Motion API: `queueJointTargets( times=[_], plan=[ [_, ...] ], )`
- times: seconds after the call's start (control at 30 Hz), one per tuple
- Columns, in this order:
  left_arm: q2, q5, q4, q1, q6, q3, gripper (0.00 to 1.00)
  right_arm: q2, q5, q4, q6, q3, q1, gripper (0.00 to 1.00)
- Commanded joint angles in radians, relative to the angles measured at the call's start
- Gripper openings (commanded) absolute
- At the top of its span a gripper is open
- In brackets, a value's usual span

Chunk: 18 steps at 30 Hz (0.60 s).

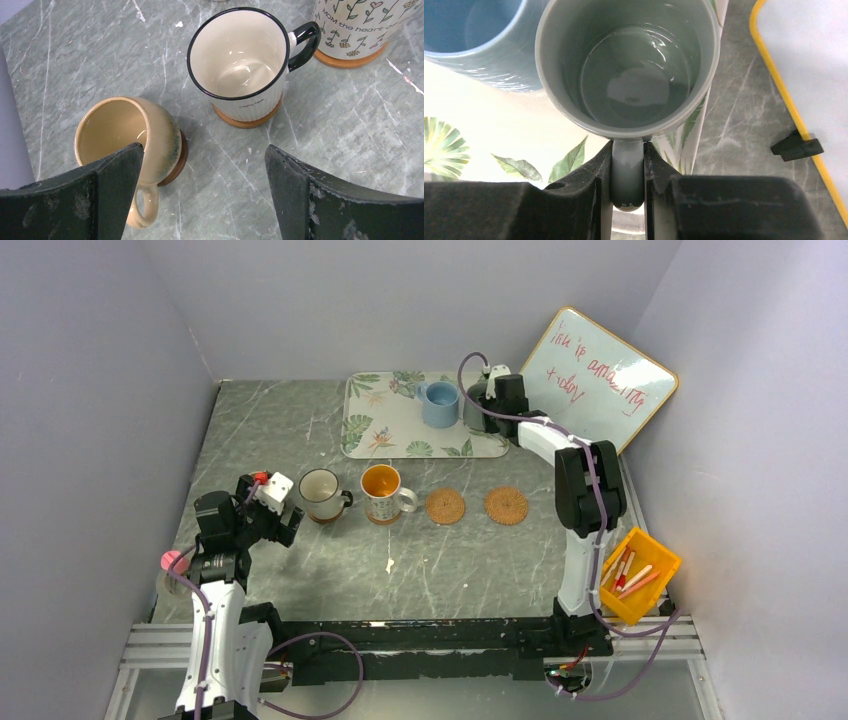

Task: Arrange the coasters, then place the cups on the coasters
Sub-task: Pick up the cup from the tray.

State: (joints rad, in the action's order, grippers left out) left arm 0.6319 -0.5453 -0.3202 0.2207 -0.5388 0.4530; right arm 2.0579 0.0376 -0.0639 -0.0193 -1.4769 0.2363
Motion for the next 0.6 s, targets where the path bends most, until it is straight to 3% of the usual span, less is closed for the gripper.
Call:
queueJointTargets(
  times=[0.0, 0.57],
  plan=[
    [-0.005, -0.029, 0.006, 0.006, -0.018, 0.003, 0.96, -0.135, 0.001, 0.205, -0.003, -0.001, 0.003, 0.0],
    [-0.005, -0.031, 0.006, 0.007, -0.018, 0.003, 0.96, -0.127, -0.019, 0.23, 0.016, 0.046, 0.002, 0.0]
  ],
)
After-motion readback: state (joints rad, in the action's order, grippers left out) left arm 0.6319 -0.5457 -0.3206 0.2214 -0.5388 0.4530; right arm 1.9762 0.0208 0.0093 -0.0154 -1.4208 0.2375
